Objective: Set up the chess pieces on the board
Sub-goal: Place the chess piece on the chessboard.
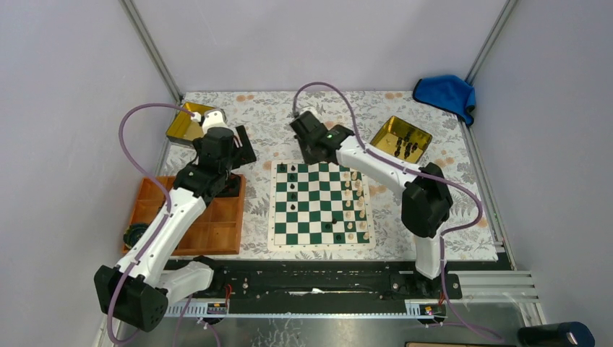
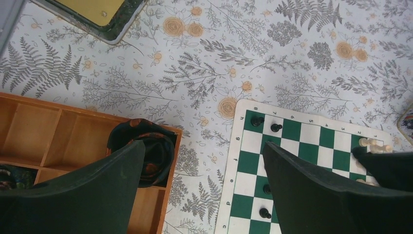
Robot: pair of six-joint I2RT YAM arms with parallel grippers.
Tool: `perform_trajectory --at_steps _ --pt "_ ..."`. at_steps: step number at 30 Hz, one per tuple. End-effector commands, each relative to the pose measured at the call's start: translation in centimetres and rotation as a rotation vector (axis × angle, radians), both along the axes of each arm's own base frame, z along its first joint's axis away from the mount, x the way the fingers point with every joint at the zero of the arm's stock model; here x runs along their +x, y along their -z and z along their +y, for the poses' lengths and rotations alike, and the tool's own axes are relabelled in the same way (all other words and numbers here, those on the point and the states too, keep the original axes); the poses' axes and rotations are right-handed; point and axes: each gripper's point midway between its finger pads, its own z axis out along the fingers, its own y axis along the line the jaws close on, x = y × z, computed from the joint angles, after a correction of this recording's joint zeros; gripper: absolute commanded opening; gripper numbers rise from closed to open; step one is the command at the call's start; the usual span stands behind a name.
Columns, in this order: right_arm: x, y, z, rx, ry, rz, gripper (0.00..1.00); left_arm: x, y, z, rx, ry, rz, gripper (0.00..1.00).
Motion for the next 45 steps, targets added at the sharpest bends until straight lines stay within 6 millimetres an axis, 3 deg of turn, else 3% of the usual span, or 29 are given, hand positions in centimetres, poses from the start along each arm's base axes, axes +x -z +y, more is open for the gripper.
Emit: perform_trajectory --at_steps 1,8,15,30,45 --pt "-2.8 -1.5 4.7 0.05 -0.103 0.006 0.0 -0.1 -3.0 0.8 -0.005 -0.034 -0.063 0.99" --pt "-6.1 0.0 10.0 0.043 -0.23 0.045 0.0 -0.4 -4.5 1.2 0.008 -0.035 -0.091 0.99" --pt "-6.9 1.9 12.1 0.034 -0.271 0.079 0.0 -0.5 -5.1 1.3 0.015 -0.028 -0.103 0.99" --pt "-5.6 6.4 13.2 -0.035 -0.285 0.09 0.0 -0.8 -4.3 1.4 0.026 -0.026 -0.086 0.99" --pt "-4.8 8.9 12.5 -0.056 -0.265 0.117 0.0 -1.1 -5.6 2.3 0.049 -0.059 -0.117 0.99"
